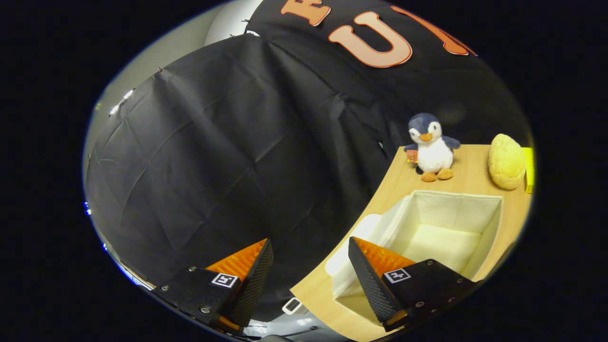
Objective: Open the storage box then place both shoes into the box .Put the left shoe in first, then the right shoe, with the right side of both shoes facing outward in a uniform manner.
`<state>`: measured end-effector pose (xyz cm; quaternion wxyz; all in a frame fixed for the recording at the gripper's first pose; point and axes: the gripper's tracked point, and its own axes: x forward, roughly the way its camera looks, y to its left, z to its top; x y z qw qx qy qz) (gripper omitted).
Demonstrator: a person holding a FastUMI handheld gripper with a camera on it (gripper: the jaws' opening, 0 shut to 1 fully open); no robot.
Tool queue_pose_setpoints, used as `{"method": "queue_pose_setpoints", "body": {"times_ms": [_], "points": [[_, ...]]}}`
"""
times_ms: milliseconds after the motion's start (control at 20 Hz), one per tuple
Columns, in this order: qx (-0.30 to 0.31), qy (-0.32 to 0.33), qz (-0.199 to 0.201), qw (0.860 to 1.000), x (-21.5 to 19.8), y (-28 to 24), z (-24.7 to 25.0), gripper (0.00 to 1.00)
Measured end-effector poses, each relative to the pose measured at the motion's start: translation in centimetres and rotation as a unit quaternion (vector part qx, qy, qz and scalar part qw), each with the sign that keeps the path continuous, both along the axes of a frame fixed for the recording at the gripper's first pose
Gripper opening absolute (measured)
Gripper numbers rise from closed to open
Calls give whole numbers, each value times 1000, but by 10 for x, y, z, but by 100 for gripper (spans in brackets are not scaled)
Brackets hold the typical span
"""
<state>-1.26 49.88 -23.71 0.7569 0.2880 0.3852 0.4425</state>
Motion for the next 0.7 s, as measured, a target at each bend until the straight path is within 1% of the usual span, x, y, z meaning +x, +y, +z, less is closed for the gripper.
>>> {"method": "queue_pose_setpoints", "body": {"times_ms": [100,200,350,500,700], "points": [[-18,-19,-29,999,5,-46,-2,96],[-43,-45,-69,996,12,-92,-11,96],[-95,-74,-137,983,20,-158,-42,96],[-146,-59,-173,972,14,-215,-81,96],[-213,-11,-211,954,-4,-284,-146,96]]}}
